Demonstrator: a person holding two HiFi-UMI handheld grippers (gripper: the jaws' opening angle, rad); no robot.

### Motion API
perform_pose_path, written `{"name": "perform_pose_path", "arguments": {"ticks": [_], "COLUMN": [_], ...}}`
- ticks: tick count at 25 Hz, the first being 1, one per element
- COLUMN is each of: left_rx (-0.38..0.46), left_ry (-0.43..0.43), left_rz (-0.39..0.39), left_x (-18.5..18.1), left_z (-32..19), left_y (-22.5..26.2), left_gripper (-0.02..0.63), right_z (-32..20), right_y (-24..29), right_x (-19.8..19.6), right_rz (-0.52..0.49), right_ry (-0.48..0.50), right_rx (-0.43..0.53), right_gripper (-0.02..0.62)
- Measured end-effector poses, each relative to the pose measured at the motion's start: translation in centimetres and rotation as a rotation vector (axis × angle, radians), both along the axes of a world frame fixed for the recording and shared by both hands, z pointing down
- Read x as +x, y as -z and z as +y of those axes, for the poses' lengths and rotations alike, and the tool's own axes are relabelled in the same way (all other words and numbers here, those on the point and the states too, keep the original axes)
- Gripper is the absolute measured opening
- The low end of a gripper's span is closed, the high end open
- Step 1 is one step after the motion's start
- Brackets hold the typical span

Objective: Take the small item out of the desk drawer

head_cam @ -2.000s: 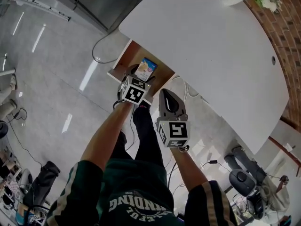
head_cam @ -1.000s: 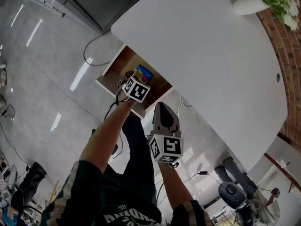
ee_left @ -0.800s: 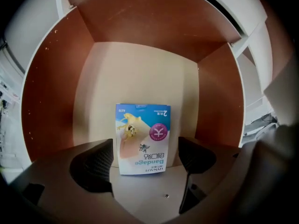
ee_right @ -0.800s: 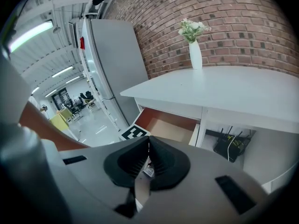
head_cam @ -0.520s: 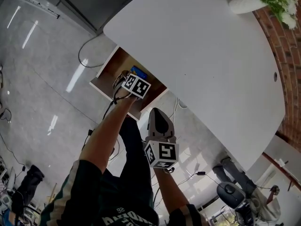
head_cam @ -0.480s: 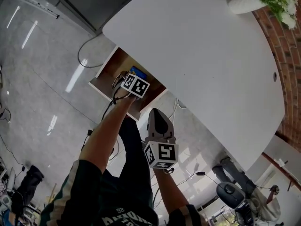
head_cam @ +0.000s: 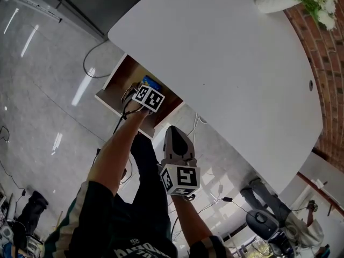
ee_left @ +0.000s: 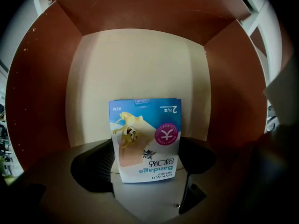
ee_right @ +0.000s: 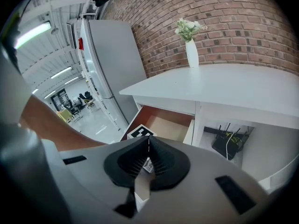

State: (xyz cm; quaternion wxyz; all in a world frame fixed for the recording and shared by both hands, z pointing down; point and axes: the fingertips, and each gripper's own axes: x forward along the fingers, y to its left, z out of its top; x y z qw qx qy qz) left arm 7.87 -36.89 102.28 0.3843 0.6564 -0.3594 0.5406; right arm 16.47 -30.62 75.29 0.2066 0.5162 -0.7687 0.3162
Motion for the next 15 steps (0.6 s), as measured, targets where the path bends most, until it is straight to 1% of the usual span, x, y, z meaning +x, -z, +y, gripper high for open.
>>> {"name": "perform_pose_path", "arguments": {"ticks": [3, 6, 15], "left_rx": [0.008, 0.040, 0.094], "left_ry": [-0.014, -0.033, -0.069], "left_rz": [-0.014, -0.025, 0.008], "left_x": [-0.2, -0.3, 0.0], "left_z": [0.0, -0.3, 0.0], "left_y": [0.1, 0.8, 5.8], "left_gripper": [0.430, 0.430, 0.430], "right_z": [0.4, 0.6, 1.9], "right_y": [0.0, 0.3, 3.4], "right_x": [0.0, 0.0, -0.6], "right_rz": [0.002, 0.003, 0.000], "right_ry": [0.005, -0.003, -0.025], "right_rx": [-0.004, -0.003, 0.003], "right_gripper": [0.025, 0.025, 0.025]}}
